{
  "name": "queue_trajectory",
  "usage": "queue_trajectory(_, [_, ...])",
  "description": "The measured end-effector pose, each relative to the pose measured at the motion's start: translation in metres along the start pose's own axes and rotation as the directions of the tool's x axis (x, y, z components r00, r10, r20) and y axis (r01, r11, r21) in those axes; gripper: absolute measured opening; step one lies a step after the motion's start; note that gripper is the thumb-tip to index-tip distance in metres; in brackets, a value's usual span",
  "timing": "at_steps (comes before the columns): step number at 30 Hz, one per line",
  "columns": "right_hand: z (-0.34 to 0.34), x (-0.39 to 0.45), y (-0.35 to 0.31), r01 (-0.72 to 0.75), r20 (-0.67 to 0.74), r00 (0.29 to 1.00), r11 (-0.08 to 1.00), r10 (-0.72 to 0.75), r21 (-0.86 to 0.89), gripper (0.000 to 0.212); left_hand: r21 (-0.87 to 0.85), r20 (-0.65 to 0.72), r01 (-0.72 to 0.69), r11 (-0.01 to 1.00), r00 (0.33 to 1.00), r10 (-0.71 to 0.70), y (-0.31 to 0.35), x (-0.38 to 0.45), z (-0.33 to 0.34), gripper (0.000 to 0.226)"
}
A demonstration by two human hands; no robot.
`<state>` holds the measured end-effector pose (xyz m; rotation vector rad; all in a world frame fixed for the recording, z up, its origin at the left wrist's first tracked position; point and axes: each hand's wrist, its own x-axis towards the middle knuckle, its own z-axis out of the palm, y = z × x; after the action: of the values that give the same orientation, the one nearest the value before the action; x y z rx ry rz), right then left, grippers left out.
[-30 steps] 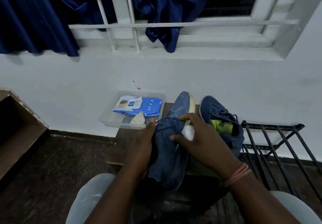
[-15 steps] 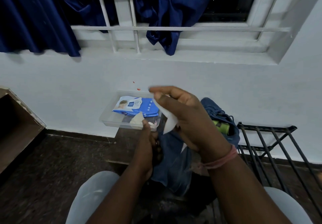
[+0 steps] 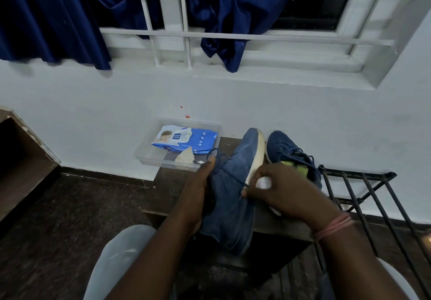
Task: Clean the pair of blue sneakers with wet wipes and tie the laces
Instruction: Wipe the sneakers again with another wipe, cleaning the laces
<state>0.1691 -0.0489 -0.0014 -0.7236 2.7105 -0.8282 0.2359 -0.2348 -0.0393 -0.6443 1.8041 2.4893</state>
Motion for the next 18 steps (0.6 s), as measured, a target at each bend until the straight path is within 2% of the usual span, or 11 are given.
queue_trajectory(3, [0.010,0.005,-0.002,0.061,0.053,0.997,0.998,-0.062,0.032,0.020,-0.058,0.023,0.037,0.998,0.999,-0.036,0.000,0.002,0.002,0.064])
queue_trajectory(5, [0.003,0.007,-0.016,0.057,0.047,0.995,0.894,-0.087,0.444,0.012,-0.064,0.046,0.050,0.997,0.998,-0.047,-0.003,0.001,0.003,0.064])
queue_trajectory(6, [0.000,0.007,-0.026,0.046,0.044,0.992,0.676,-0.115,0.736,0.011,-0.062,0.056,0.047,0.997,0.997,-0.044,-0.002,0.000,0.004,0.060])
queue_trajectory(8, [-0.002,0.008,-0.044,0.027,0.009,0.984,0.200,-0.179,0.979,0.030,-0.055,0.072,0.030,0.998,0.997,-0.026,-0.004,-0.002,0.007,0.054])
queue_trajectory(9, [-0.001,0.009,-0.051,0.034,-0.017,0.985,0.098,-0.173,0.995,0.036,-0.049,0.068,0.030,0.998,0.997,-0.026,-0.004,-0.004,0.008,0.050])
queue_trajectory(11, [0.006,0.013,-0.055,0.050,-0.048,0.996,0.024,-0.073,0.998,0.036,-0.029,0.081,0.034,0.999,0.996,-0.032,-0.005,-0.005,0.009,0.042])
queue_trajectory(12, [0.008,0.015,-0.052,0.048,-0.048,0.999,0.034,0.012,0.998,0.032,-0.019,0.093,0.035,0.999,0.995,-0.033,-0.005,-0.005,0.009,0.041])
queue_trajectory(13, [0.011,0.016,-0.044,0.060,-0.073,0.992,0.121,0.099,0.991,0.028,-0.006,0.109,0.037,0.999,0.993,-0.037,-0.005,-0.006,0.008,0.040])
queue_trajectory(14, [0.012,0.016,-0.035,0.079,-0.136,0.977,0.310,0.165,0.948,0.026,0.008,0.118,0.042,0.999,0.992,-0.042,-0.005,-0.006,0.007,0.040])
queue_trajectory(16, [0.012,0.014,-0.014,0.086,-0.307,0.942,0.786,0.136,0.612,0.031,0.053,0.109,0.045,0.998,0.993,-0.051,-0.005,-0.006,0.005,0.039])
queue_trajectory(18, [0.014,0.008,-0.005,0.112,-0.389,0.921,0.945,0.017,0.306,0.035,0.096,0.090,0.042,0.994,0.995,-0.050,-0.004,-0.002,0.002,0.040])
